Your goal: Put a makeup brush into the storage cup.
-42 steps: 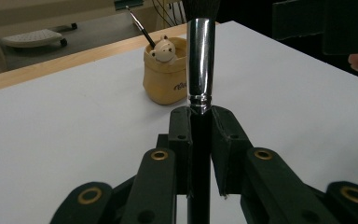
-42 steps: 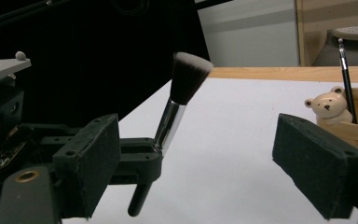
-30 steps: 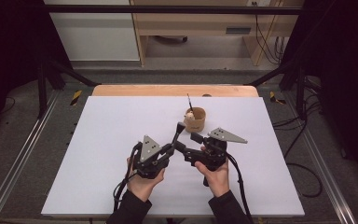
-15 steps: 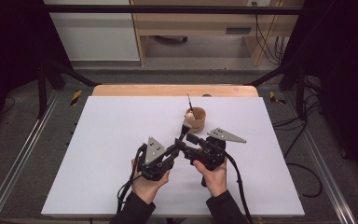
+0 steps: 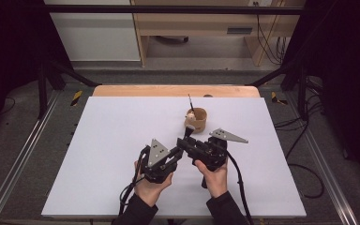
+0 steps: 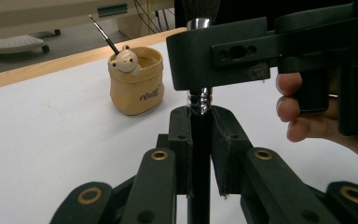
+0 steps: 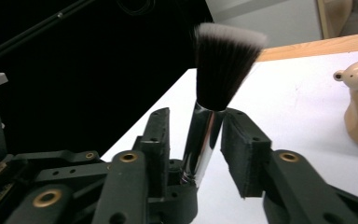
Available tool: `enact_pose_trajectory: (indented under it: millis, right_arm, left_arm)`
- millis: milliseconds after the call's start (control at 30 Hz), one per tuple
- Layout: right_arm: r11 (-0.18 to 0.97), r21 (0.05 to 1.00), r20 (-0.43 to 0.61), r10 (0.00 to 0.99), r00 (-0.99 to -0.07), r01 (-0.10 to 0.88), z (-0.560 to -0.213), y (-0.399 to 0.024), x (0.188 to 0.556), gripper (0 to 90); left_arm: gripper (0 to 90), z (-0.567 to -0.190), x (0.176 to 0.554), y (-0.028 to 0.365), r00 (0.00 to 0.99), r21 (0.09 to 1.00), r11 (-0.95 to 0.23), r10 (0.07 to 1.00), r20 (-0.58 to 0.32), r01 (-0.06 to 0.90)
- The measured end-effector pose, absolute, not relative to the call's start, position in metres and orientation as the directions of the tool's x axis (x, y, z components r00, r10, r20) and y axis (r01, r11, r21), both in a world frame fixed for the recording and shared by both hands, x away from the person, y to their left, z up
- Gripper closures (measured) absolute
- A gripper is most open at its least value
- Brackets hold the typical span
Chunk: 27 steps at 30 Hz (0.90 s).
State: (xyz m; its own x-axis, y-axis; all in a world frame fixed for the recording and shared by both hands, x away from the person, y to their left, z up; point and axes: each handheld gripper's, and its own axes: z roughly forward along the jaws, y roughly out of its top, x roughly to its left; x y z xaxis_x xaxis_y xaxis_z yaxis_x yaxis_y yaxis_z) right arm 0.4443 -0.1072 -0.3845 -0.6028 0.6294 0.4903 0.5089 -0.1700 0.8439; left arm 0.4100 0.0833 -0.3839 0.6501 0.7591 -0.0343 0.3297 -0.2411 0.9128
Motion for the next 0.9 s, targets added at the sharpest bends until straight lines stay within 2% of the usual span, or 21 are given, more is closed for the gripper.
enact_pose_trajectory:
  millis: [333,600,700,900]
  right_arm:
    - [-0.184,0.835,0.511,0.61,-0.605,0.519,-0.3853,-0.1087,0.4446,76.2]
    - [-0.188,0.832,0.518,0.6,-0.609,0.522,-0.3842,-0.1099,0.4431,77.0]
    - [-0.17,0.85,0.489,0.607,-0.627,0.499,-0.3839,-0.1113,0.4425,77.1]
    - [-0.171,0.866,0.468,0.606,-0.643,0.469,-0.3824,-0.1144,0.4419,77.2]
  left_arm:
    - [78.6,-0.3833,0.4091,0.083,0.652,0.914,-0.236,0.757,-0.039,0.33]
    - [78.3,-0.3819,0.4087,0.0829,0.659,0.915,-0.238,0.751,-0.038,0.325]
    - [77.7,-0.3809,0.4099,0.0822,0.674,0.917,-0.252,0.738,-0.024,0.309]
    - [65.7,-0.3776,0.4118,0.0857,0.701,0.913,-0.282,0.713,-0.006,0.294]
